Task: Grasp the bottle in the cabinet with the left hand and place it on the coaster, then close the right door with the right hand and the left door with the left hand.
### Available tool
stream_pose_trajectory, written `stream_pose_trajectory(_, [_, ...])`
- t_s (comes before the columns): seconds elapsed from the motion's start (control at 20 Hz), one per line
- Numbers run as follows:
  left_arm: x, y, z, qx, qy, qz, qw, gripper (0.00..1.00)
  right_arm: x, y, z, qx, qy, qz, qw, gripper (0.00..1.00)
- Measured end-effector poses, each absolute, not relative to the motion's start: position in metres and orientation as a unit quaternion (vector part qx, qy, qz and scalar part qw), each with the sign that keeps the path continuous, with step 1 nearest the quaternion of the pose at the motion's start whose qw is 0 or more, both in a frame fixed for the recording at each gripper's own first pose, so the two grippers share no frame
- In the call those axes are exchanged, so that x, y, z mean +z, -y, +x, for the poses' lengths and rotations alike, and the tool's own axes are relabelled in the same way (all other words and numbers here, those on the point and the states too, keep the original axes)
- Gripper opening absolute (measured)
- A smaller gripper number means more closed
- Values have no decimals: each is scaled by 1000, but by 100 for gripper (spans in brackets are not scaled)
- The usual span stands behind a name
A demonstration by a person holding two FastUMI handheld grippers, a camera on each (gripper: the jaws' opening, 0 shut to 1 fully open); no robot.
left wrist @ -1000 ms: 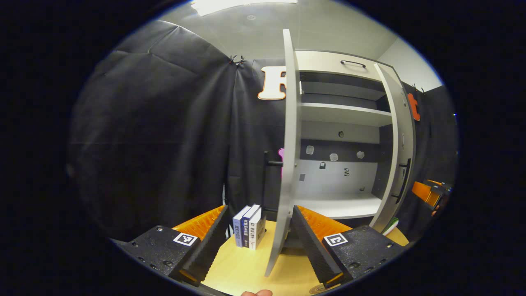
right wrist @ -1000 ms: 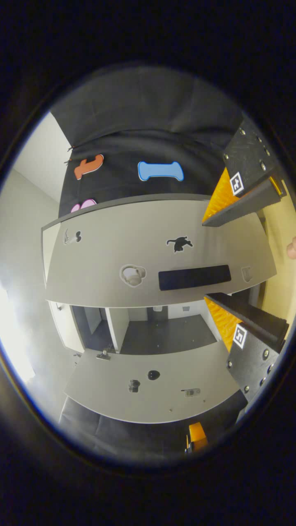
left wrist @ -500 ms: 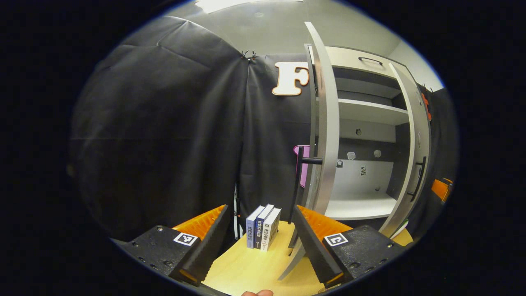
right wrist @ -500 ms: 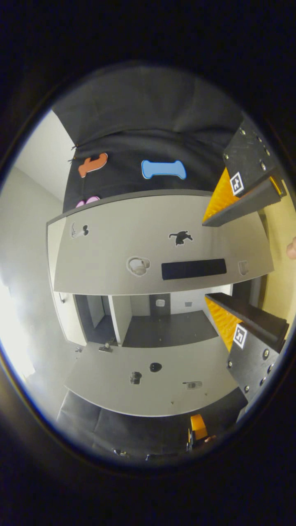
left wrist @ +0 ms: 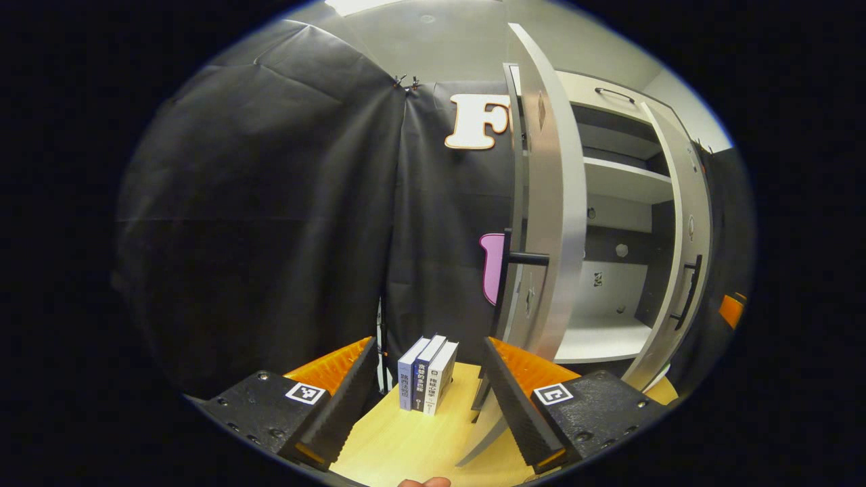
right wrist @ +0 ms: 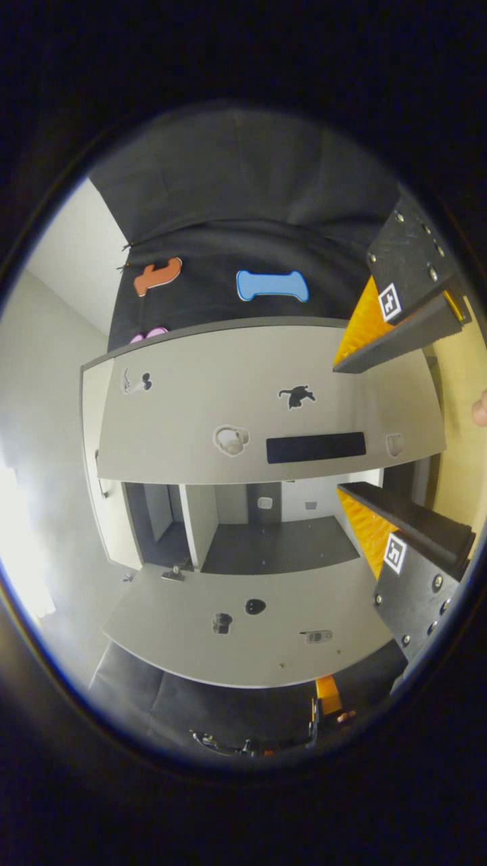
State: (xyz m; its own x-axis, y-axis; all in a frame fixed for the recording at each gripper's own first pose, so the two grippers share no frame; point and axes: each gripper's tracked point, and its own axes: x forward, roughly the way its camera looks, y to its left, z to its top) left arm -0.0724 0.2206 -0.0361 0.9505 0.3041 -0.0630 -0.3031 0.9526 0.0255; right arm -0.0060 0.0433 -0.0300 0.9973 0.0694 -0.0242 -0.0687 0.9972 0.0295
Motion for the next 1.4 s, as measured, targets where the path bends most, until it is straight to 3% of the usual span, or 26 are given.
stream_pose_trajectory(0.1, [-36, -224, -73, 152, -33, 7, 988, 96, -31, -42, -6, 31, -14, 13, 999, 98])
stream_pose_trajectory(0.15, [-37, -223, -72, 149, -33, 7, 988, 92, -32, -42, -6, 28, -14, 13, 999, 98])
stream_pose_trajectory(0.3, [-39, -221, -72, 141, -38, 4, 989, 96, -34, -44, -6, 27, -17, 11, 999, 98])
stream_pose_trajectory(0.4, [-38, -222, -72, 143, -39, 1, 989, 92, -35, -43, -8, 26, -15, 9, 1000, 92])
stream_pose_trajectory(0.55, [-38, -222, -73, 151, -39, 0, 988, 95, -37, -41, -8, 25, -16, 5, 1000, 93])
stream_pose_trajectory(0.7, [-35, -220, -73, 155, -39, -3, 987, 91, -36, -36, -7, 24, -16, 10, 1000, 93])
stream_pose_trajectory(0.75, [-34, -219, -73, 151, -37, -8, 988, 92, -36, -34, -7, 24, -15, 11, 1000, 98])
stream_pose_trajectory(0.8, [-33, -214, -72, 142, -36, -15, 989, 92, -37, -32, -7, 23, -15, 12, 1000, 93])
stream_pose_trajectory(0.85, [-29, -213, -75, 143, -36, -18, 989, 95, -36, -31, -7, 23, -15, 12, 1000, 93])
stream_pose_trajectory(0.9, [-26, -216, -76, 145, -36, -9, 989, 92, -37, -29, -7, 23, -16, 13, 1000, 93])
stream_pose_trajectory(1.0, [-26, -211, -73, 146, -34, 6, 989, 95, -37, -25, -7, 23, -16, 15, 999, 93])
stream_pose_trajectory(1.05, [-27, -210, -71, 143, -33, 13, 989, 91, -37, -23, -7, 23, -17, 15, 999, 98])
stream_pose_trajectory(1.1, [-26, -207, -71, 133, -30, 21, 990, 96, -38, -21, -8, 23, -17, 16, 999, 93])
stream_pose_trajectory(1.15, [-27, -204, -71, 122, -34, 31, 991, 95, -38, -21, -9, 24, -17, 17, 999, 98])
stream_pose_trajectory(1.25, [-34, -202, -69, 110, -44, 44, 992, 89, -41, -18, -10, 23, -18, 18, 999, 93])
stream_pose_trajectory(1.4, [-34, -199, -68, 108, -47, 26, 993, 92, -40, -14, -13, 22, -17, 21, 999, 93])
